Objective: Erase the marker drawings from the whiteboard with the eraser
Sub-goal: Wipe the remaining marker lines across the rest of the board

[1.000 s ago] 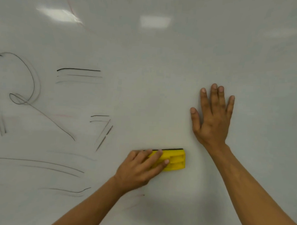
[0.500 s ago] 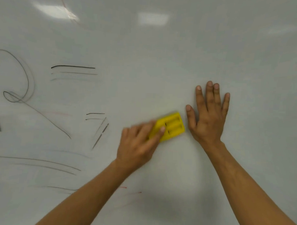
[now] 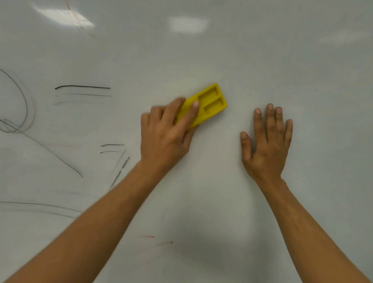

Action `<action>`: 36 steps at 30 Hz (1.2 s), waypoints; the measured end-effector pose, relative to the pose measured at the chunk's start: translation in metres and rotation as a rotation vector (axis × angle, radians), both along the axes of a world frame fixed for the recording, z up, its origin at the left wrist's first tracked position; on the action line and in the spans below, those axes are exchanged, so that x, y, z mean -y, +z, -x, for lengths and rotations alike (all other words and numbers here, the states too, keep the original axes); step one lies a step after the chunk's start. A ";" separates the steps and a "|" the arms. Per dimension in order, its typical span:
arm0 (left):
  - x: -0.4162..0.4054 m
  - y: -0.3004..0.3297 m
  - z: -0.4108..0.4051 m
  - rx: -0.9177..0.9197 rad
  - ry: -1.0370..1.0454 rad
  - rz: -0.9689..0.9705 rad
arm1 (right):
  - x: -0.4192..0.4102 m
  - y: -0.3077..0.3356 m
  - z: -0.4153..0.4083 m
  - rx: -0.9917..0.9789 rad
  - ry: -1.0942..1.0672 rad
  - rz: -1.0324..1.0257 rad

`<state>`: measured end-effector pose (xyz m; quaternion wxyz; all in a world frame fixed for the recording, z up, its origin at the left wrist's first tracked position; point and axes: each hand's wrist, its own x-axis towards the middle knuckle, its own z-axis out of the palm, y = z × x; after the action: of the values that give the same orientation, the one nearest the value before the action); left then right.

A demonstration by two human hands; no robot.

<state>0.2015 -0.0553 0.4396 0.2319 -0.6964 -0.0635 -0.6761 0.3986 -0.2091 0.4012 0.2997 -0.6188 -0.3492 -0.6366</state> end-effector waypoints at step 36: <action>0.049 -0.268 0.016 0.101 -0.145 1.009 | -0.061 -0.053 0.048 0.192 0.060 0.235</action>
<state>0.1852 -0.1041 0.1721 -0.1841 -0.6908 -0.3445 -0.6084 0.3505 -0.1484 0.3483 0.2093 -0.5752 -0.4668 -0.6383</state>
